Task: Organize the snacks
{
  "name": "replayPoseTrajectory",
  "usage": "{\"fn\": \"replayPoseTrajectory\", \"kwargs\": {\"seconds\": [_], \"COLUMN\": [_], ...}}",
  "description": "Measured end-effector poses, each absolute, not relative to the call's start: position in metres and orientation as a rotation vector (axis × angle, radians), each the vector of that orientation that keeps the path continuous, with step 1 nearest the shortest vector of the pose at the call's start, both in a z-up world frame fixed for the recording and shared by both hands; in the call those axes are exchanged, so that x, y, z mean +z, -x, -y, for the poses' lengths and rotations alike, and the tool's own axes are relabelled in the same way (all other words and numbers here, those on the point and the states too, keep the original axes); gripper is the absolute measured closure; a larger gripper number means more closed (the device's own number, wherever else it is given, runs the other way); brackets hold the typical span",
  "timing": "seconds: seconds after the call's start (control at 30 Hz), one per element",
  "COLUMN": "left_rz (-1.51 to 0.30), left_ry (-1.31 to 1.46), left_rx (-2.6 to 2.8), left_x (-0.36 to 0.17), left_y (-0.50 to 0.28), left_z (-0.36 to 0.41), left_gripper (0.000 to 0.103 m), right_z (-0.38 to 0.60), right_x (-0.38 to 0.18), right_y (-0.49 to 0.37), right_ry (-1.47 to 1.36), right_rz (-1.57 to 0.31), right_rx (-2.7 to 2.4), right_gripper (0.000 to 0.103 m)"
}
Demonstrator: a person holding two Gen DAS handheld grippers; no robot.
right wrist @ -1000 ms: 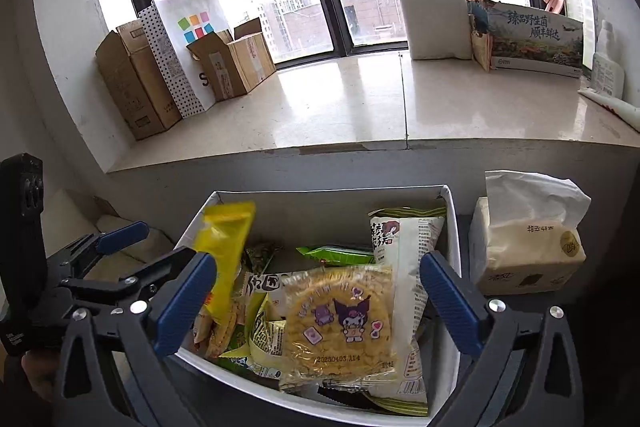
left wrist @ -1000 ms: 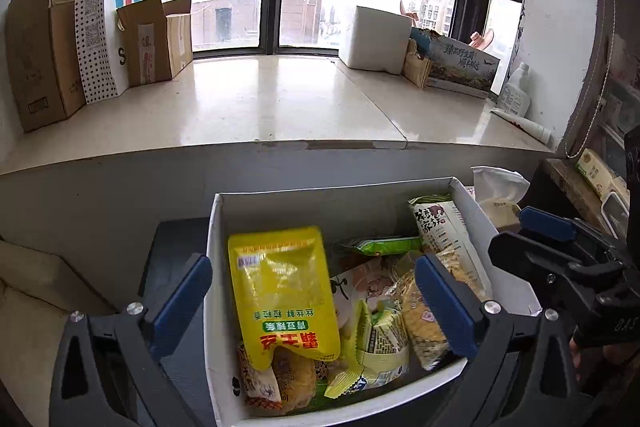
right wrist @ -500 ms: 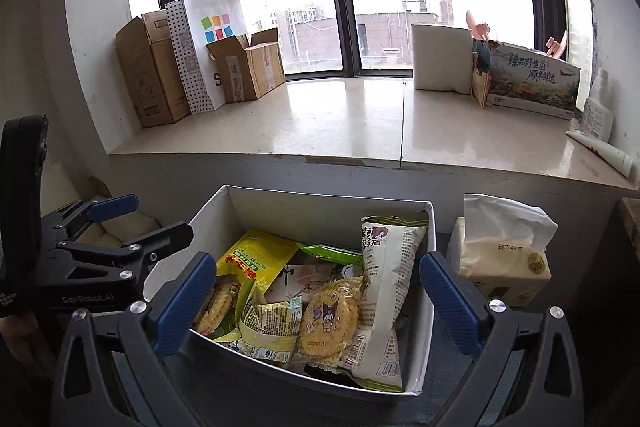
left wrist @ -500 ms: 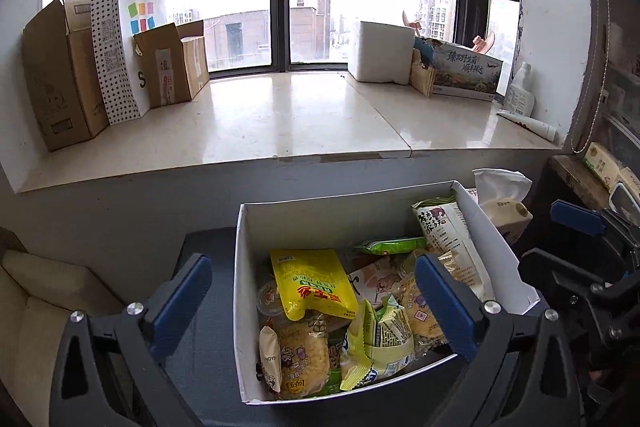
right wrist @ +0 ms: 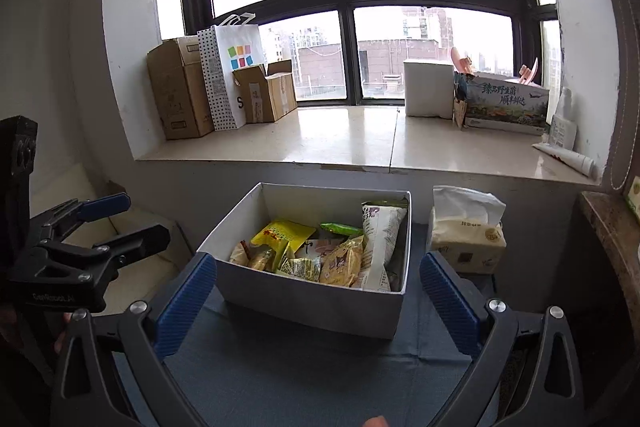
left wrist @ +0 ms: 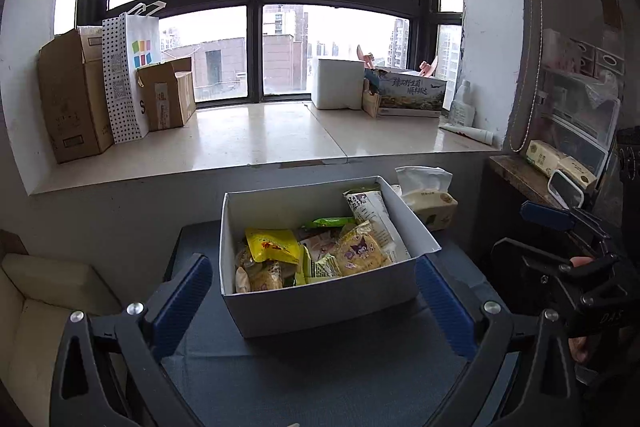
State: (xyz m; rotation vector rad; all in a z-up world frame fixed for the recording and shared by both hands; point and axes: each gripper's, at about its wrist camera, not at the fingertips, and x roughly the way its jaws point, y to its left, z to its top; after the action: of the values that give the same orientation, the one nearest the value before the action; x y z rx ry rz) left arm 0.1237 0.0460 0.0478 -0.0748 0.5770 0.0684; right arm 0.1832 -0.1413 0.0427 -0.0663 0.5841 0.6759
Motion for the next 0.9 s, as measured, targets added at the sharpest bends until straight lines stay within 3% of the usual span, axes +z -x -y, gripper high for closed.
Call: {"fn": "replayPoseTrajectory", "kwargs": {"seconds": [0.47, 0.9], "left_rz": [-0.721, -0.710], "left_ry": [0.193, 0.172], "left_rx": [0.073, 0.076], "left_x": [0.002, 0.011], "left_y": [-0.056, -0.048], "left_z": [-0.033, -0.031], "left_gripper": [0.000, 0.000], "right_z": [0.175, 0.164], "right_x": [0.002, 0.010], "right_y": [-0.112, -0.098], "right_ry": [0.069, 0.095], "right_rz": [-0.741, -0.701], "right_rx": [0.599, 0.632], "right_gripper": [0.000, 0.000]}}
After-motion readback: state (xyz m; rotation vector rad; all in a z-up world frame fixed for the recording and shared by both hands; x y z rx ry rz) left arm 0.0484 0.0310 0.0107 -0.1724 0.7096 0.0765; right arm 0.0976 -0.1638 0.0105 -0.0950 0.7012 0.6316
